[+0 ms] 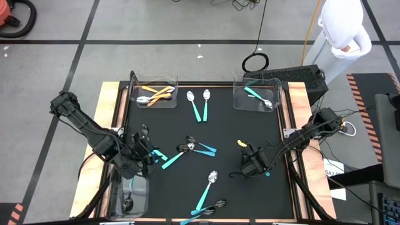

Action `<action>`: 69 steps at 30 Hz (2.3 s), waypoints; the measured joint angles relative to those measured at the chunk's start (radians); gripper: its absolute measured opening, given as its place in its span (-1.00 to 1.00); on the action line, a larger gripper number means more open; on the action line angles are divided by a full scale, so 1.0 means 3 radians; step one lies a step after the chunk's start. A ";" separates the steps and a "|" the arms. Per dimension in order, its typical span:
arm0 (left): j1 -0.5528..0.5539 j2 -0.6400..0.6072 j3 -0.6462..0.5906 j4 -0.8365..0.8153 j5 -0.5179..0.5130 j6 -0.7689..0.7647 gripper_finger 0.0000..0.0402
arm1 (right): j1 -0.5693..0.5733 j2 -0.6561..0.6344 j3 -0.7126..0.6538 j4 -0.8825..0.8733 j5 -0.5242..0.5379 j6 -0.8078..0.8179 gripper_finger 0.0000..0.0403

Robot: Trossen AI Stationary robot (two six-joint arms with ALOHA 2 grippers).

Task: Sort silverware by color (type)
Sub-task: Put the blue spoon into the bottom bin

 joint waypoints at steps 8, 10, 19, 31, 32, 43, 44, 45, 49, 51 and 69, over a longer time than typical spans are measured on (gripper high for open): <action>-0.0003 0.0000 0.0000 0.0007 0.0286 0.0084 -0.11 | 0.0001 0.0013 -0.0292 0.0351 0.0006 0.0033 -0.46; -0.0003 0.0000 0.0000 0.0008 0.0322 0.0084 -0.11 | 0.0003 0.0011 -0.0368 0.0351 0.0007 0.0095 -0.46; 0.0010 0.0000 0.0000 0.0012 0.0306 0.0084 -0.11 | 0.0004 0.0004 -0.0525 0.0645 -0.0095 -0.0086 -0.89; 0.0082 0.0166 0.0001 0.0446 -0.0626 0.0317 -0.11 | 0.0037 -0.0006 -0.0217 0.1308 0.0689 -0.0592 -0.97; 0.0111 0.0218 0.0001 0.0566 -0.0661 0.0323 -0.11 | 0.0051 -0.0006 -0.0185 0.1445 0.0835 -0.0727 -0.97; 0.0635 0.0882 0.0001 0.1873 -0.0662 0.0696 -0.11 | 0.0078 -0.0005 -0.0090 0.2582 0.2029 -0.1869 -0.97; 0.0695 0.0942 0.0001 0.2019 -0.0657 0.0814 -0.11 | 0.0078 -0.0005 -0.0090 0.2603 0.2088 -0.1926 -0.97; 0.0753 0.1003 0.0001 0.2192 -0.0652 0.0952 -0.11 | 0.0079 -0.0005 -0.0090 0.2612 0.2149 -0.1962 -0.97; 0.0957 0.1249 0.0001 0.2905 -0.0488 0.1538 -0.11 | 0.0078 -0.0005 -0.0090 0.2606 0.2466 -0.2059 -0.97; 0.1034 0.1381 0.0001 0.3296 -0.0384 0.1822 -0.11 | 0.0078 -0.0005 -0.0090 0.2608 0.2644 -0.2087 -0.97; 0.1486 0.1770 0.0001 0.4561 0.0351 0.2696 -0.11 | -0.0025 0.0097 -0.0090 0.3029 0.2987 -0.2468 -0.97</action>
